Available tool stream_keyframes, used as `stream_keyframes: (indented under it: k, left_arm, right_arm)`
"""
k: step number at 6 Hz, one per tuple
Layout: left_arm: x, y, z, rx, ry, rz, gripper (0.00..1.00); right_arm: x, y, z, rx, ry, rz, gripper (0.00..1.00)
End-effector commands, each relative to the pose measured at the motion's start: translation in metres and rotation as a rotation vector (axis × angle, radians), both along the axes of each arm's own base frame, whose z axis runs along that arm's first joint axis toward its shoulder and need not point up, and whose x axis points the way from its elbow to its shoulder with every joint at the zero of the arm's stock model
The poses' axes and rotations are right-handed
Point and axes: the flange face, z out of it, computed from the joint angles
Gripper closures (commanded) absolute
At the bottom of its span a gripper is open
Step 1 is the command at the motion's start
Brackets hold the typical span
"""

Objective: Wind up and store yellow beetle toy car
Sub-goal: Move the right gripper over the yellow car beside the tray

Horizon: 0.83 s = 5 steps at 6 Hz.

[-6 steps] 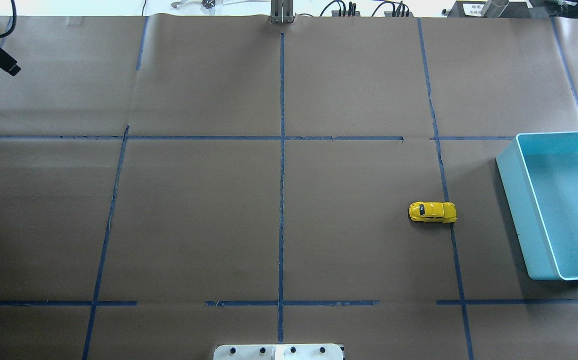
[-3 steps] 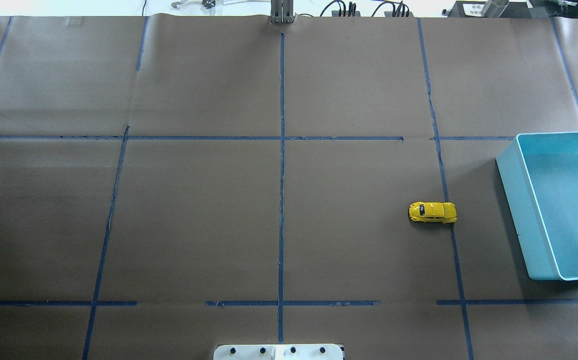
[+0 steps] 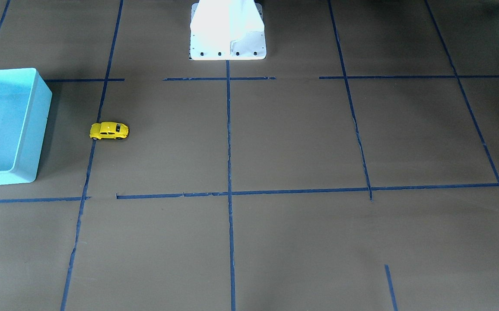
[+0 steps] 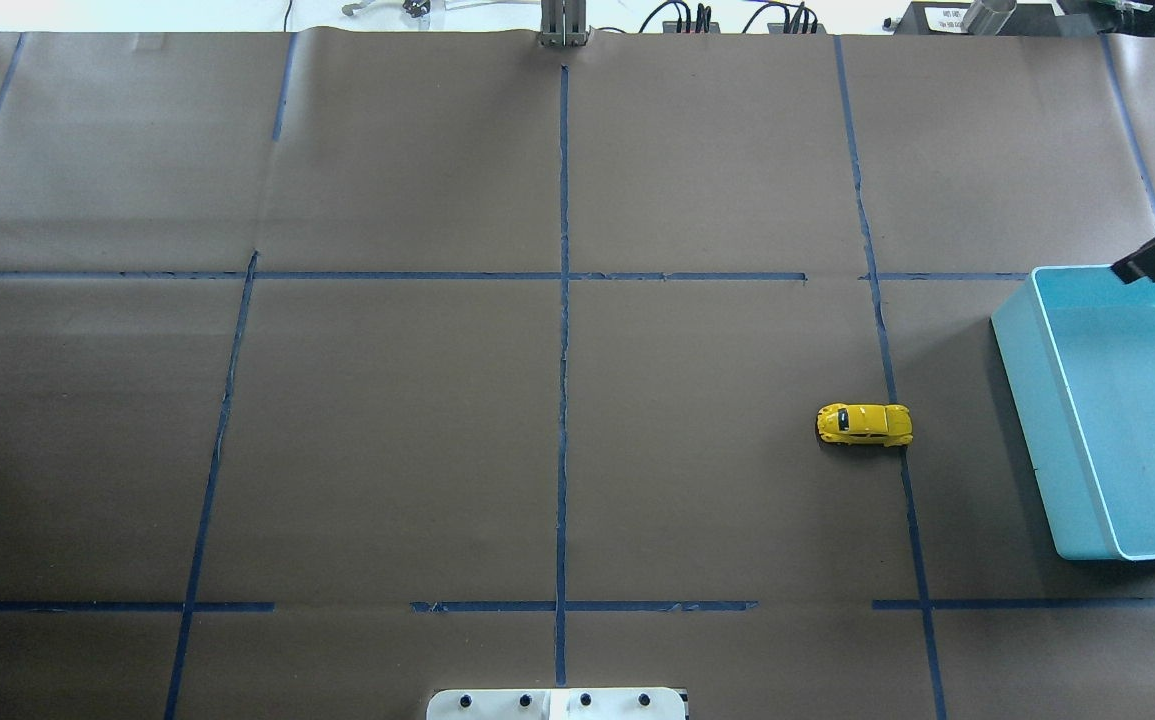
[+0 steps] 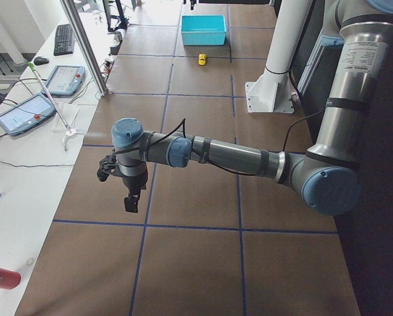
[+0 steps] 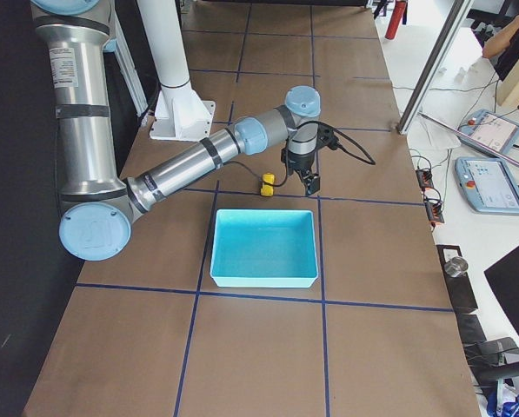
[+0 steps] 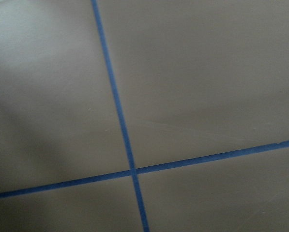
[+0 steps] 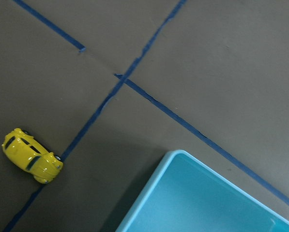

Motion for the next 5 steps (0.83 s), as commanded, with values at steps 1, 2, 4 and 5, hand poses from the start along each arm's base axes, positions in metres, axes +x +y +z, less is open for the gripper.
stream_keyframes:
  k: [1, 2, 4, 5]
  left_arm:
    - [-0.026, 0.043, 0.044, -0.078, 0.054, -0.054, 0.00]
    - [-0.027, 0.043, 0.049, -0.085, 0.052, -0.053, 0.00]
    - [-0.026, 0.039, 0.044, -0.105, 0.057, -0.085, 0.00]
    - [-0.026, 0.036, 0.039, -0.095, 0.057, -0.085, 0.00]
  right_arm:
    - [-0.088, 0.013, -0.043, 0.109, 0.008, -0.147, 0.00]
    - [-0.119, 0.029, -0.053, 0.147, 0.019, -0.201, 0.00]
    - [-0.171, 0.061, -0.053, 0.272, 0.057, -0.377, 0.00]
    - [-0.200, 0.077, -0.048, 0.328, 0.066, -0.489, 0.00]
